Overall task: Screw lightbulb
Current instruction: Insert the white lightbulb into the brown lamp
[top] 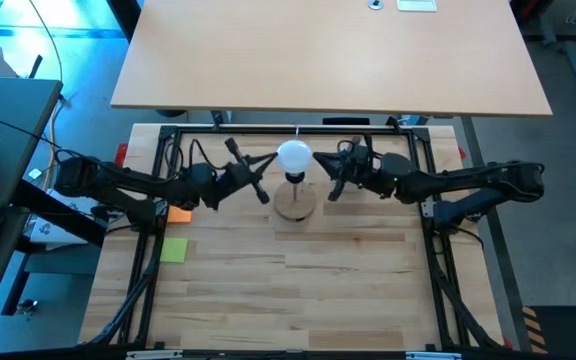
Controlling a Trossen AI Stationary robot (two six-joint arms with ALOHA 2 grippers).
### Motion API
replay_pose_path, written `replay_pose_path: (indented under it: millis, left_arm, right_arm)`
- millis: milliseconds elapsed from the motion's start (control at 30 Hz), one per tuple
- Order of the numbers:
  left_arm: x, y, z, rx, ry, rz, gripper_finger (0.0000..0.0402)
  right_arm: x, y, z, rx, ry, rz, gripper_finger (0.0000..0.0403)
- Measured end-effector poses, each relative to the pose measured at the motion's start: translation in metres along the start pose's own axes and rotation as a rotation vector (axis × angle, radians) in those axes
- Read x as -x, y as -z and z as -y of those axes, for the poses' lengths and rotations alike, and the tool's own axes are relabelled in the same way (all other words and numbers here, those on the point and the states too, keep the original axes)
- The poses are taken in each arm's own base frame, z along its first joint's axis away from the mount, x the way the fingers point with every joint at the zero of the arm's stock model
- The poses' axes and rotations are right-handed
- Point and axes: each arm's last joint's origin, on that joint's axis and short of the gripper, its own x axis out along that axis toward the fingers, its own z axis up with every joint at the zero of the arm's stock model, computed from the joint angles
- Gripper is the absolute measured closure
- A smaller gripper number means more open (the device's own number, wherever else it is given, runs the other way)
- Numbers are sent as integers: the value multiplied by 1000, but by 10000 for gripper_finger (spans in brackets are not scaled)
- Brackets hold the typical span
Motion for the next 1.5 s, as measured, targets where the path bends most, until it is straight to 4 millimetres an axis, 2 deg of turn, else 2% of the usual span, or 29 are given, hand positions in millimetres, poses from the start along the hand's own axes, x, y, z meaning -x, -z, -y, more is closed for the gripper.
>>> replay_pose_path:
  millis: [167, 233, 367, 500, 667, 767, 900, 1133, 1233, 1333, 1500]
  left_arm:
    - [-9, 17, -12, 25, -27, -90, 402]
    - [-11, 25, -16, 15, -32, -145, 402]
    - [-9, 29, -18, -31, -134, -239, 401]
    - [0, 11, -10, -56, -110, -180, 402]
    - [11, -11, 0, -34, -73, -55, 401]
    - [10, -11, 3, -11, 4, -2, 402]
    - [2, 2, 4, 0, -6, -41, 402]
    - [-12, 24, -5, 11, -30, -97, 402]
    - [-15, 29, -9, -8, -77, -132, 401]
    - [-10, 22, -11, -42, -132, -145, 402]
    - [1, 1, -8, -43, -113, -83, 401]
  right_arm:
    - [-3, 11, -18, 1, -263, -21, 402]
    - [-1, 12, -23, 29, -315, -25, 402]
    - [4, 6, -29, 113, -208, 4, 402]
    - [13, -7, -31, 194, -52, 54, 402]
    - [14, -12, -20, 175, 177, 54, 402]
    - [10, -9, -13, 126, 142, 47, 402]
    - [5, -4, -12, 60, -2, 25, 402]
    - [4, 2, -22, 13, -168, 6, 402]
    - [6, 1, -29, 51, -204, 18, 402]
    - [12, -4, -35, 118, -133, 42, 402]
    - [20, -14, -33, 153, 111, 63, 402]
